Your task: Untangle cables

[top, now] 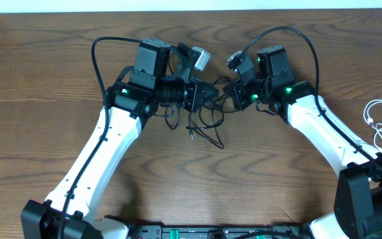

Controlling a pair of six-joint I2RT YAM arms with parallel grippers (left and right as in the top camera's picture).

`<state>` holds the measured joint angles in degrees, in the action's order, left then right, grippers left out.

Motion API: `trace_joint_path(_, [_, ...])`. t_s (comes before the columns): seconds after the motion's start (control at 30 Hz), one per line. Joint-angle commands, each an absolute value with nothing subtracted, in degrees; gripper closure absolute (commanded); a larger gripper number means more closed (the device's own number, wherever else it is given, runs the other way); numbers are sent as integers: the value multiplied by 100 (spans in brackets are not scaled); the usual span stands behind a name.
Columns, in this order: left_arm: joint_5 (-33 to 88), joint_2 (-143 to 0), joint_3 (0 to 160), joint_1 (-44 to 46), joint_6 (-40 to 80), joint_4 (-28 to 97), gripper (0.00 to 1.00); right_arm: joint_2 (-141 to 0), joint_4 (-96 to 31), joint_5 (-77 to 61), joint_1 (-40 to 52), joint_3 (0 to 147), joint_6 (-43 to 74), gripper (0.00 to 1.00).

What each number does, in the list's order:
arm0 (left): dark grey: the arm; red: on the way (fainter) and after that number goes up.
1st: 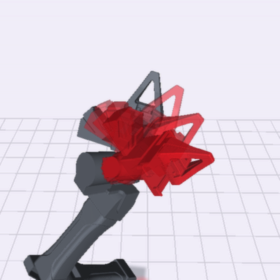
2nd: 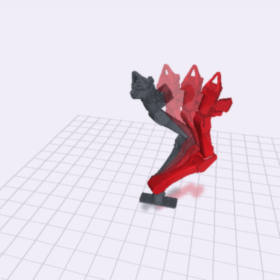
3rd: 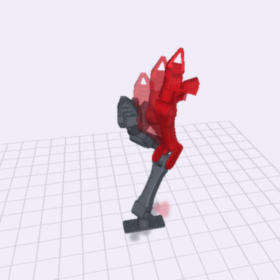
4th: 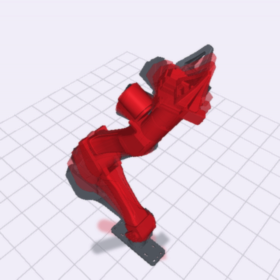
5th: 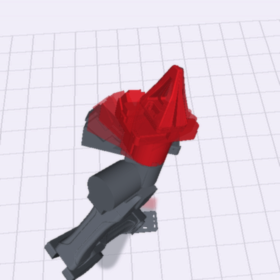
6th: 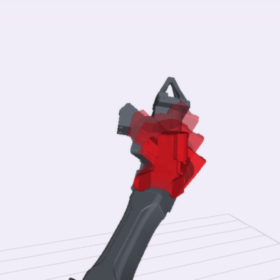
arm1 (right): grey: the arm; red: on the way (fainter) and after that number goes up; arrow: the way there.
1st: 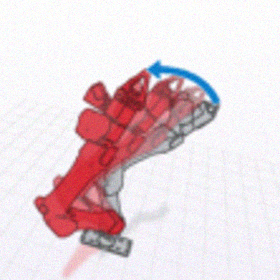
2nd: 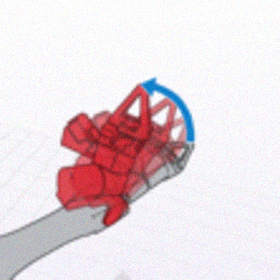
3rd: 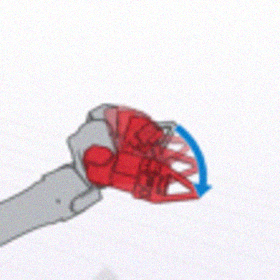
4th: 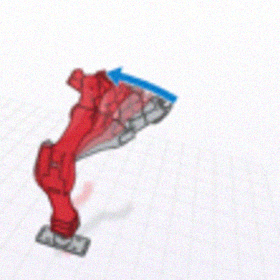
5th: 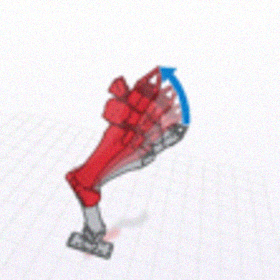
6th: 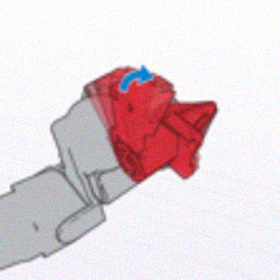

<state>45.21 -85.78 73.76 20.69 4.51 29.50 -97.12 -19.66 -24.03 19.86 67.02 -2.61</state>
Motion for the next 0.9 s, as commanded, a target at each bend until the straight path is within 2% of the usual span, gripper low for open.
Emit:
trace_joint_path(0.0, [3448,-8562,7507,2053,458,3247,83,-9695,-2067,-460,1949,6781,325,99])
trace_joint_path(0.1, [2198,-8573,7487,2053,460,3638,62,-9605,-2187,489,1848,6783,576,99])
trace_joint_path(0.17, [1562,-8573,7443,2053,462,3830,55,-9452,-2296,886,1747,6783,578,99])
trace_joint_path(0.27, [1448,-8578,7336,2056,504,3944,48,-9166,-2556,998,1599,6783,725,99])
trace_joint_path(0.53, [2882,-8676,7227,2084,504,4023,46,-9035,-3577,517,1341,6781,1872,99])
trace_joint_path(0.87, [3791,-9310,7225,2383,508,3778,49,-9039,-3817,-152,1358,6781,2250,99])
